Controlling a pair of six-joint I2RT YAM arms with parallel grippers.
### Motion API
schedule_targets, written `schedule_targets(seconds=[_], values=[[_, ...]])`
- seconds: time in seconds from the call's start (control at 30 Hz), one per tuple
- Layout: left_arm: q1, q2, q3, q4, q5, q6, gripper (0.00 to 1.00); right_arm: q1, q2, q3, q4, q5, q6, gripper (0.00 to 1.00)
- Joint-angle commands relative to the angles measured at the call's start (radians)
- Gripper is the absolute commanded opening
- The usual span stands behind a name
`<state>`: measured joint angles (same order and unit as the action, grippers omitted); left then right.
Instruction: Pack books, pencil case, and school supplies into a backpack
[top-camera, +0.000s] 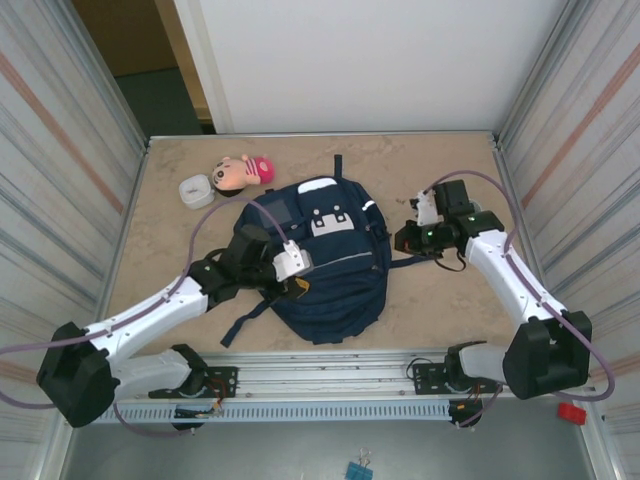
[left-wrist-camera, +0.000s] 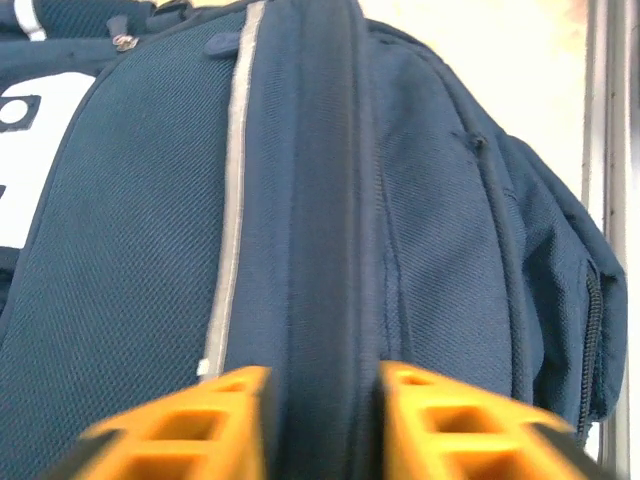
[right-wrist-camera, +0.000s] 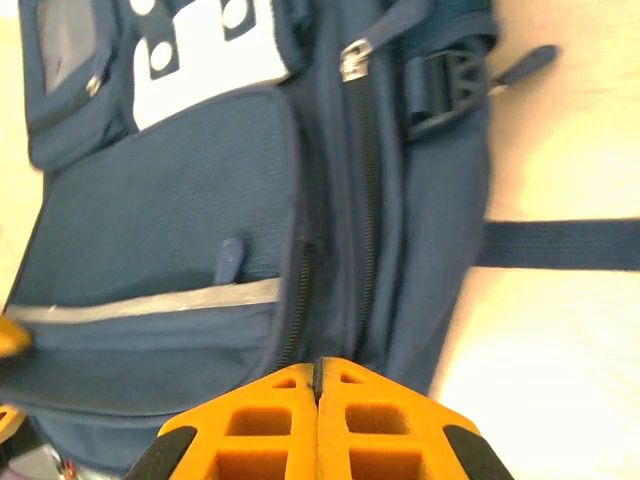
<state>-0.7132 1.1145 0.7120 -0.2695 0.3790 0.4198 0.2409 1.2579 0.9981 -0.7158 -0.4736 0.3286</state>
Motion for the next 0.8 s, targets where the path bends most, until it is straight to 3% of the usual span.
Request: schedule_targets(seconds=[0.0,0.07,0.13,0.33,0.5,0.53,0.63,0.67,0.77], values=[[-0.007,-0.011,0.042,-0.02,-0.029,-0.049,0.63,0.094,-0.04,-0.001,0.015,0.0,-0.016,0.0],[-0.046,0.019,0.087,-0.014,-0.049,-0.092,0.7,0.114,-0.056,-0.018,0.005,0.029,-0.007,0.0],[-0.12,0.063,0.127,0.021,-0.141,-0.104,0.72,0.109,-0.067,-0.042,0.008,0.045,0.004,0.0],[-0.249,0.318,0.3,0.067,-0.269,-0.104,0.77,0.098,-0.057,-0.069,0.067,0.023,0.024,0.41],[-0.271,0.501,0.4,0.074,-0.309,-0.099,0.75,0.057,-0.105,-0.117,0.141,0.0,0.027,0.5],[-0.27,0.525,0.407,0.079,-0.332,-0.099,0.7,0.045,-0.128,-0.132,0.156,-0.001,0.021,0.51],[-0.267,0.547,0.396,0.101,-0.364,-0.088,0.33,0.007,-0.216,-0.183,0.215,0.005,-0.018,0.53],[-0.266,0.538,0.388,0.099,-0.356,-0.081,0.26,-0.003,-0.257,-0.21,0.248,-0.004,-0.042,0.53],[-0.243,0.472,0.329,0.129,-0.245,-0.062,0.06,-0.015,-0.382,-0.304,0.38,-0.071,-0.165,0.53]])
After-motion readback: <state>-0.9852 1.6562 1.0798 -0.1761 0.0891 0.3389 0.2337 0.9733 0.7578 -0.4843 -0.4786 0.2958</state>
